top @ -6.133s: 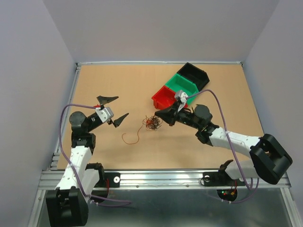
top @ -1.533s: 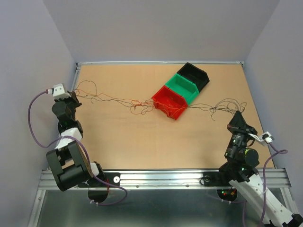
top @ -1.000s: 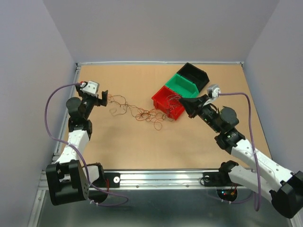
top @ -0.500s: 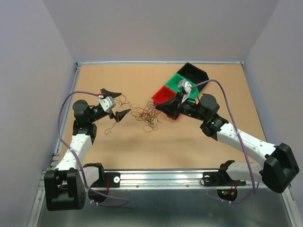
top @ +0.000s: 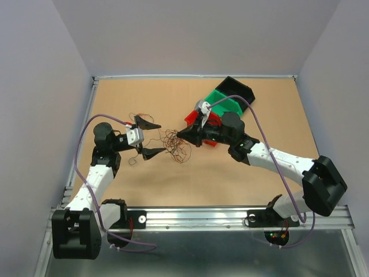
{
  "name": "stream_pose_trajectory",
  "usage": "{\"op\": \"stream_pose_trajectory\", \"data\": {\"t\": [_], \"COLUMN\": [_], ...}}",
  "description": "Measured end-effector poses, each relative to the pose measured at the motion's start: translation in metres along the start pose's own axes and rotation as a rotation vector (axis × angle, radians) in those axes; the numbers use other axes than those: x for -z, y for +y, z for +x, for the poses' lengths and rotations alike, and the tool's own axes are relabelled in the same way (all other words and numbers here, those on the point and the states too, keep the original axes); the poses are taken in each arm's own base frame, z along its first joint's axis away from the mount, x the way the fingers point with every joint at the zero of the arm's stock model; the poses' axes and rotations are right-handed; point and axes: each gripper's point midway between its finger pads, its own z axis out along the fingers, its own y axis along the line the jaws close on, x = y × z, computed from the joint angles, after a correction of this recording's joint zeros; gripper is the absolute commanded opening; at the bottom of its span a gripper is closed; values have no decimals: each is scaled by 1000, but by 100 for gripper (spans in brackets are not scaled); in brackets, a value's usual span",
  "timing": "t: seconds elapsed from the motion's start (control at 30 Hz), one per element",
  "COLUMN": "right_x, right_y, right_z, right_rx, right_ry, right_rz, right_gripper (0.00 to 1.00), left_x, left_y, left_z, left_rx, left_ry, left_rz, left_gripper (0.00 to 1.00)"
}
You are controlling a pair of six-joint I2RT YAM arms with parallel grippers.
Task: Untangle the cables
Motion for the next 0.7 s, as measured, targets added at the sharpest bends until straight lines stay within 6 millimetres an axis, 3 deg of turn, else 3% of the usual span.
{"op": "stream_pose_trajectory", "data": {"t": [0.13,0.27,0.3,0.33,0.5,0.63,0.7], "right_x": [-7,-10,-11,-12,-13,-14,-14], "right_y": [2,7,7,7,5,2,1], "right_z": [-3,-8,-9,-9,-5,-6,-6], "right_rx": [16,30,34,35,45,56,60], "right_ry": [-2,-11,-12,-12,-4,-6,-7], "right_rz": [-9,-20,-22,-23,-14,1,4], "right_gripper": [1,1,2,11,40,46,54], "left_x": [-4,-11,-13,-15,-15,-14,-13], "left_y": [-3,6,7,9,8,11,11], "left_z": [11,24,28,31,40,45,44], "left_rx": [62,110,127,128,148,146,141], "left_ry": [21,59,70,80,109,129,131], "left_rz": [20,26,31,29,22,0,-5], "left_gripper": [89,38,13,3,0,0,0]}}
